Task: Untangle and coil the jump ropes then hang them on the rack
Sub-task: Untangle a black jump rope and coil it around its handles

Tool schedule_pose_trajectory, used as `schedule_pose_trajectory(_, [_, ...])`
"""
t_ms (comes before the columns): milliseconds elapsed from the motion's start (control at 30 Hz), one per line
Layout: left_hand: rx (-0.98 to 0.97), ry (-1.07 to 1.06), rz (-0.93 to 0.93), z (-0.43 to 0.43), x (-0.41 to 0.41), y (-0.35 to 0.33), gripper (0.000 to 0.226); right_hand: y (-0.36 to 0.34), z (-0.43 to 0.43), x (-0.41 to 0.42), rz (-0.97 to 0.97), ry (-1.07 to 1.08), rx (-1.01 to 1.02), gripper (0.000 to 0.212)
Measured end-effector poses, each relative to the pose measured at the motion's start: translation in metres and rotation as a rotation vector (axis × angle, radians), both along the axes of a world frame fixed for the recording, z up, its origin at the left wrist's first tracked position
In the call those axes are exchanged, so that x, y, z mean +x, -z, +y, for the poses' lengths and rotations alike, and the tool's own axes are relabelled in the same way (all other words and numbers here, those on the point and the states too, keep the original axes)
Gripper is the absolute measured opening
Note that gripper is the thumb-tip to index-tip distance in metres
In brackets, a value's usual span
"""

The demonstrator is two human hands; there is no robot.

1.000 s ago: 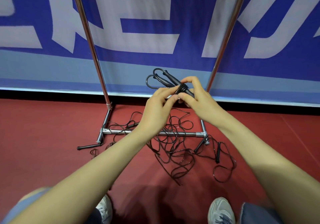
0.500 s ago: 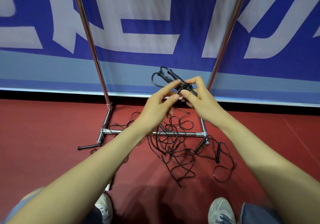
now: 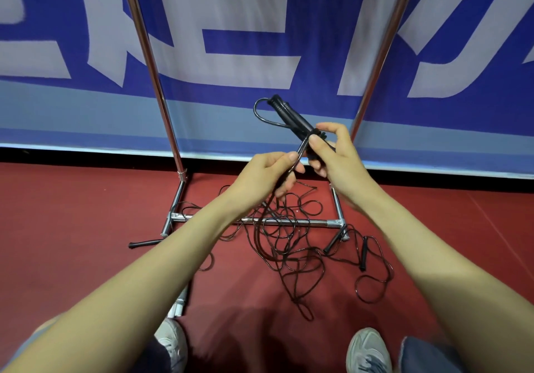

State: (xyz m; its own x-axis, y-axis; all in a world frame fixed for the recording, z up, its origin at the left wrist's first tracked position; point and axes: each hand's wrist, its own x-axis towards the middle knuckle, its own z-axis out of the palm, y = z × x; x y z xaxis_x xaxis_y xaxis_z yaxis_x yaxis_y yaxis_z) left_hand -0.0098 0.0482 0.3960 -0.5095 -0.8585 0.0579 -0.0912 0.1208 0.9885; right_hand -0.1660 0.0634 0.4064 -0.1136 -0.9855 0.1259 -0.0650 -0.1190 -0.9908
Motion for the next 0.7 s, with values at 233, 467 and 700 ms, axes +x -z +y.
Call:
schedule_pose_trajectory(233, [0.054, 0.175, -0.094, -0.010, 0.021, 0.009, 0.021, -0.007, 0.006, -0.012, -0.015, -0.215, -0.014, 0.008])
schedule_pose_trajectory(467, [-0.154, 0.202, -0.275, -0.022, 0.050, -0.005, 0.005, -0.016, 0.022, -0.021, 0.160, -0.656, 0.237, 0.017])
schedule_pose_trajectory(700, [-0.232, 0.042, -0.505, -0.020, 0.034, -0.005, 0.008, 0.003, 0.018, -0.013, 0.584, -0.727, 0.425, 0.021])
